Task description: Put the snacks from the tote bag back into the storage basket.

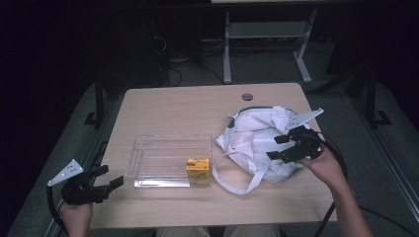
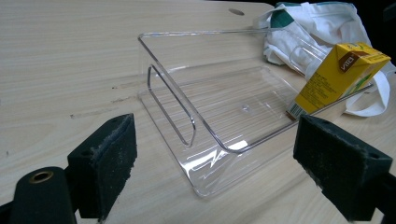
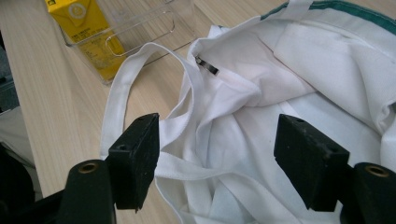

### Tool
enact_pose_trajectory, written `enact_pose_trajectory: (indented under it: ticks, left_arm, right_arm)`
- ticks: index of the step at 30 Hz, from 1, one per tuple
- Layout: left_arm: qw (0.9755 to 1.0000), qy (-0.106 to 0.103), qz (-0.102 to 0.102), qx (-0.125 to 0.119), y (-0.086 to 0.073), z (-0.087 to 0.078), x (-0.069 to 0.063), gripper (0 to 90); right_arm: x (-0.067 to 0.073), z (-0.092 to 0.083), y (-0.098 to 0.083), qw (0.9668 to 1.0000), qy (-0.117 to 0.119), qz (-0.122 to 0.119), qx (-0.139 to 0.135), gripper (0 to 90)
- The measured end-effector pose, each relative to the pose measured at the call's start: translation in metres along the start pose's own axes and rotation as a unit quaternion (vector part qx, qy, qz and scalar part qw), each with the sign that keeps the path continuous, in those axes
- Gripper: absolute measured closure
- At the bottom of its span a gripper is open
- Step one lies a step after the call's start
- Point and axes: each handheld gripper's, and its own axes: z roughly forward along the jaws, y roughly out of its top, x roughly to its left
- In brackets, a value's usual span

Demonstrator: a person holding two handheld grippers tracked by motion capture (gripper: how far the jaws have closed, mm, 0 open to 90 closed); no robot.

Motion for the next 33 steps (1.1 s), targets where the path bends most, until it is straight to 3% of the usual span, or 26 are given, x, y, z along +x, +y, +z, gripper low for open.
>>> enact_pose_trajectory:
  ticks: [33]
  left_arm:
    - [0.9999, -0.001, 0.005, 0.008, 0.000, 0.002, -0.001, 13.0]
  right_arm:
    - [-0.004, 0.000, -0.053, 0.9989, 0.000, 0.046, -0.005, 30.7]
